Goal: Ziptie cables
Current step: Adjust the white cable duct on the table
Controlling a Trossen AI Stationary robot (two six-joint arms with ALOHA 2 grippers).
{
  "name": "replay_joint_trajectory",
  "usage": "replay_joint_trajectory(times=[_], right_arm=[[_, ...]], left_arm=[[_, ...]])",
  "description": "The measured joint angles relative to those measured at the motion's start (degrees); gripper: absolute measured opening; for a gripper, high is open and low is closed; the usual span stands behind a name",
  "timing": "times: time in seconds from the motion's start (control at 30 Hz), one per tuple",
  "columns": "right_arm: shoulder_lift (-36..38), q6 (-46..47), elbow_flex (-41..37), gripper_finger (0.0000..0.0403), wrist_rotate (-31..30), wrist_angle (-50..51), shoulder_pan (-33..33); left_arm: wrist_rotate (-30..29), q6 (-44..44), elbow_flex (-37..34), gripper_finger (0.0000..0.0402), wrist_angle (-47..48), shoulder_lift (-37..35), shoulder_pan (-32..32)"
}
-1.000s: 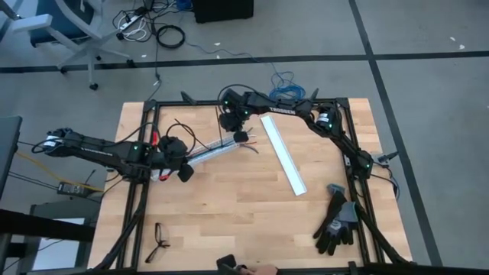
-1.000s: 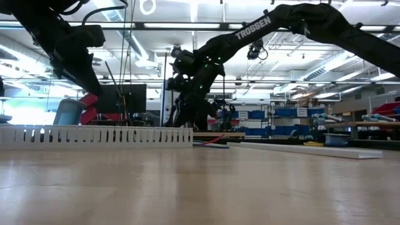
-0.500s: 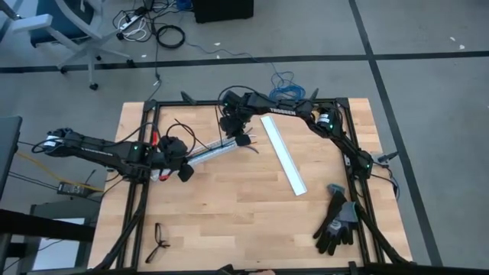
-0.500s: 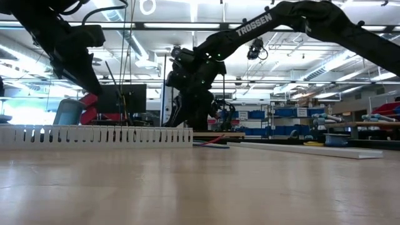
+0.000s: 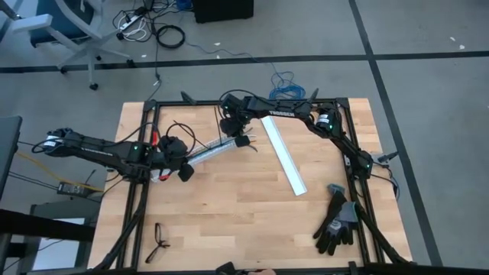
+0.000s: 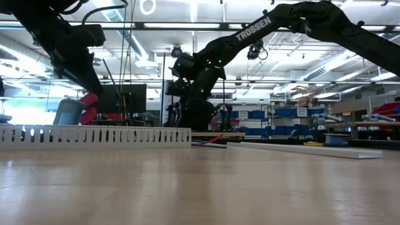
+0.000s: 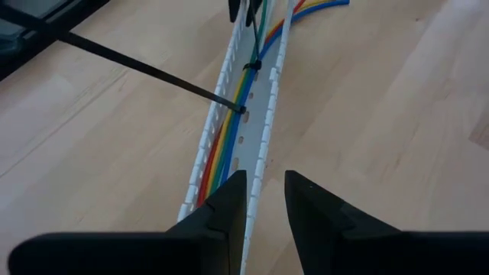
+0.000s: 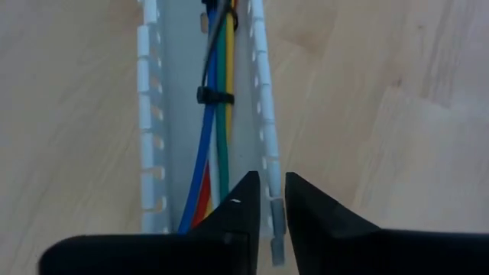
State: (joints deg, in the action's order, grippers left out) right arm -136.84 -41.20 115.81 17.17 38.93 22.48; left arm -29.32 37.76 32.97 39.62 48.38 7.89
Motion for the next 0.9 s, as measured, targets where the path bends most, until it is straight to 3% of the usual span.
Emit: replay_joint_trajectory(times=[0.17,0.57,0.7,0.9], right_arm=[[0.0,-1.24,0.0,0.0008,0.02,-0.14,-0.02],[0.91,10.68,0.03,0.0002,0.46,1.75,-0.53],[1.14,14.7,-0.47,0.0001,-1.39,8.14,-0.67],[2.91,19.23,-4.44,0.0001,-1.87,8.44,0.19]], left_arm=[[-0.97,0.0,0.0,0.0098,-0.45,0.0,-0.01],[0.48,-0.19,-6.77,0.0099,-3.95,0.02,-4.12],[0.86,-5.82,-7.62,0.0099,-7.36,0.02,-5.45],[1.1,-13.54,-7.63,0.0099,-10.81,0.02,-8.01]])
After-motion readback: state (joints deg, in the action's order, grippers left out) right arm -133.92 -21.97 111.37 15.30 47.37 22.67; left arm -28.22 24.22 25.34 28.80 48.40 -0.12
